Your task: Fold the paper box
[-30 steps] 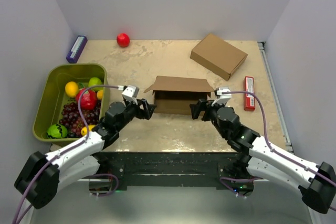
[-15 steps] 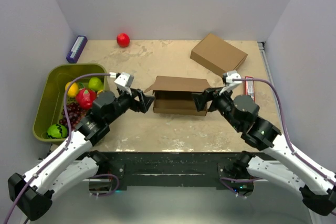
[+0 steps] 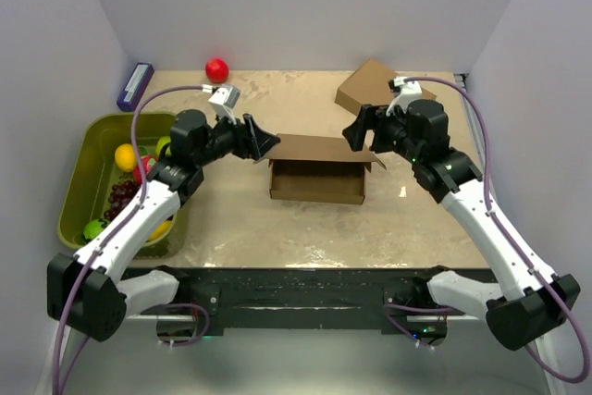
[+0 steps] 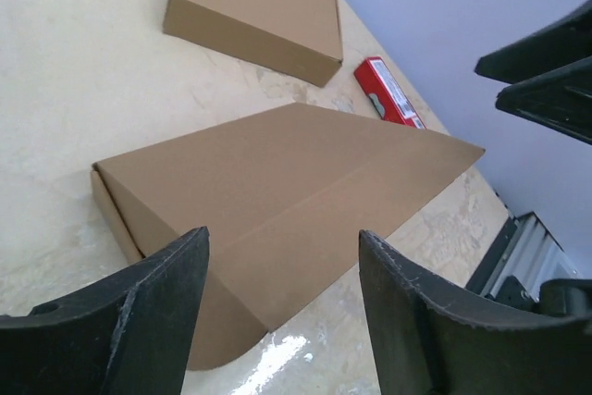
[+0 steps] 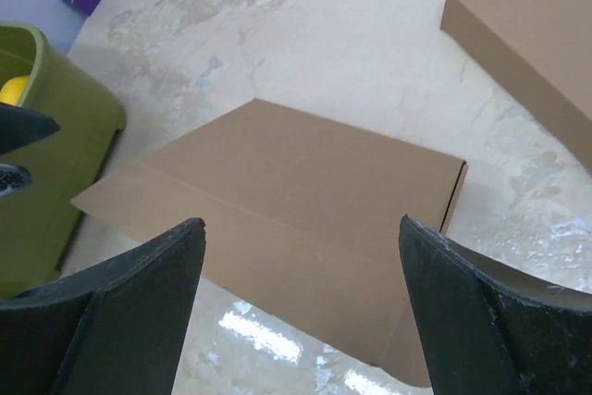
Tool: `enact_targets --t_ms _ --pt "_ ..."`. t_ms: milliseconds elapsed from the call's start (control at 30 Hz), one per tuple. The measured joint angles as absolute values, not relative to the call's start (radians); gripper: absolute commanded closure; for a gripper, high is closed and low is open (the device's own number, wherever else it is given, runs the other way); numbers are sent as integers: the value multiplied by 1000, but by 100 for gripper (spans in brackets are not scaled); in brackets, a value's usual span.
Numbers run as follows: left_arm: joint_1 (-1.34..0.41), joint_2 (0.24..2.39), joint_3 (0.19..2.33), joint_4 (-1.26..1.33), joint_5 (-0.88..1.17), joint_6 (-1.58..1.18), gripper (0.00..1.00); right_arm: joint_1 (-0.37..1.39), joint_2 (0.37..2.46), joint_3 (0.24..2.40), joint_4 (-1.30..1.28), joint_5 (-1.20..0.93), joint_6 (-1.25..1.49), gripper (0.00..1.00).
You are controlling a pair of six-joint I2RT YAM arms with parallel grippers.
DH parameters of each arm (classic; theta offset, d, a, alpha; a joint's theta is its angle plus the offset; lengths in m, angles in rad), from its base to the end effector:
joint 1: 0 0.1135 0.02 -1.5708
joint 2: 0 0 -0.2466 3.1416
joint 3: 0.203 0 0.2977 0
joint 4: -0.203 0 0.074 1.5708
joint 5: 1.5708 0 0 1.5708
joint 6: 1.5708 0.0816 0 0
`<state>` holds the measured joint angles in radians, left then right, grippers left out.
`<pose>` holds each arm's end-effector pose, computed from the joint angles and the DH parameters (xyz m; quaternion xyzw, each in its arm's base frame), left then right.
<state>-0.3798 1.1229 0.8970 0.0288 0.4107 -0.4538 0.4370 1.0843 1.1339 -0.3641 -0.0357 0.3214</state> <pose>0.3193 -0.1625 0.2998 0.1012 0.7613 -0.3955 0.5038 0.3076 0.1469 0.3578 -0.0572 0.8070 0.2309 0.5405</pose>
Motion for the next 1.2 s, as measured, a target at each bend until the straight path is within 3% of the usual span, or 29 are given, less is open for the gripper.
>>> enact_targets --t_ms 367,1200 --pt "-380 1300 918 107 513 -480 35 350 1195 1081 -379 -255 393 16" --pt "-380 1392 740 277 557 -509 39 345 1224 952 -315 -310 460 21"
